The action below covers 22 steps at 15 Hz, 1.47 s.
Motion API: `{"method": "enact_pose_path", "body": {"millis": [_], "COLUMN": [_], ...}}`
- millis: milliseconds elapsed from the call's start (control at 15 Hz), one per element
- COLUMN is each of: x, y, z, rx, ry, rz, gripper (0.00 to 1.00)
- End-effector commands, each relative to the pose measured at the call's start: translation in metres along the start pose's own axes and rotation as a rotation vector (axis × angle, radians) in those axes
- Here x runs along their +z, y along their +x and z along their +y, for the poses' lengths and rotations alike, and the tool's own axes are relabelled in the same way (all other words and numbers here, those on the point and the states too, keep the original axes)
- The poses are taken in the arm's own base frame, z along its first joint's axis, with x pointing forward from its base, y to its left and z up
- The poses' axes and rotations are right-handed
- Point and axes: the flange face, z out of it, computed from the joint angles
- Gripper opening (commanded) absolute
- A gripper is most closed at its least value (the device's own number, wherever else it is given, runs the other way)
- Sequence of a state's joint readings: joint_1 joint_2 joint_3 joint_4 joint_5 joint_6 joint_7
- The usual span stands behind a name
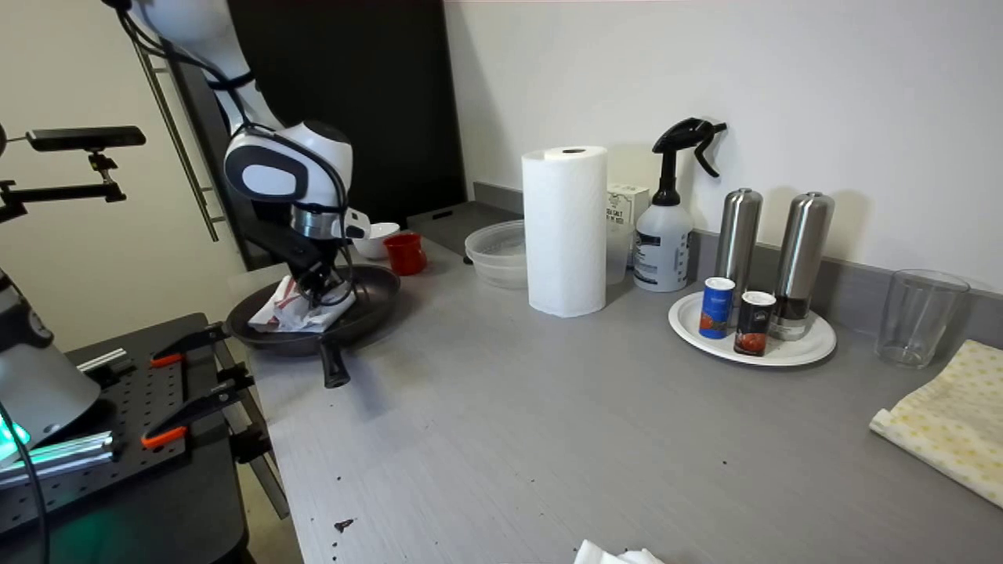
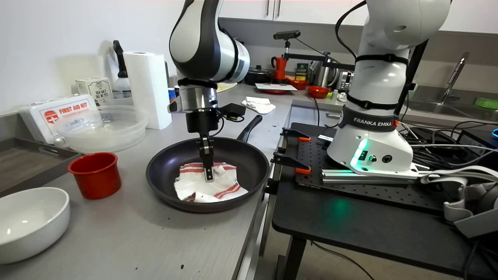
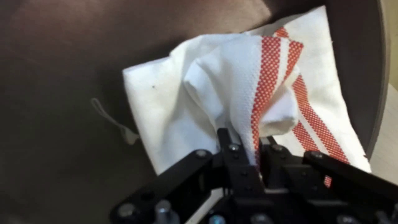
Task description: Use the white tea towel to wipe the grey pan
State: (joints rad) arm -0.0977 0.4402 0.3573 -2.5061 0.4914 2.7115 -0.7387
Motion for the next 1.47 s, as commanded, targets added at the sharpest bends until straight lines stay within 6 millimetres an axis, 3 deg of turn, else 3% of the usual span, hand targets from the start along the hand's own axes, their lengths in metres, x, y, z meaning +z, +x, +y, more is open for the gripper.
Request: {"method": "enact_pose_path", "body": {"millis": [0, 333, 867, 1200, 1400], "x": [-0.004, -0.021, -0.051, -0.031, -0.010], "y": [0.003, -0.007, -0.019, -0.019, -0.016], "z": [0.033, 0.060, 0.079, 0.064, 0.036], "rx": [0.075, 0.153, 0.213, 0.171, 0.100], "ry": [-0.050, -0.098, -0.172, -0.164, -0.155], "rz": [0.040, 0.091, 0.189, 0.140, 0.087], "gripper": [0.03, 0.03, 0.03, 0.03, 0.03]}}
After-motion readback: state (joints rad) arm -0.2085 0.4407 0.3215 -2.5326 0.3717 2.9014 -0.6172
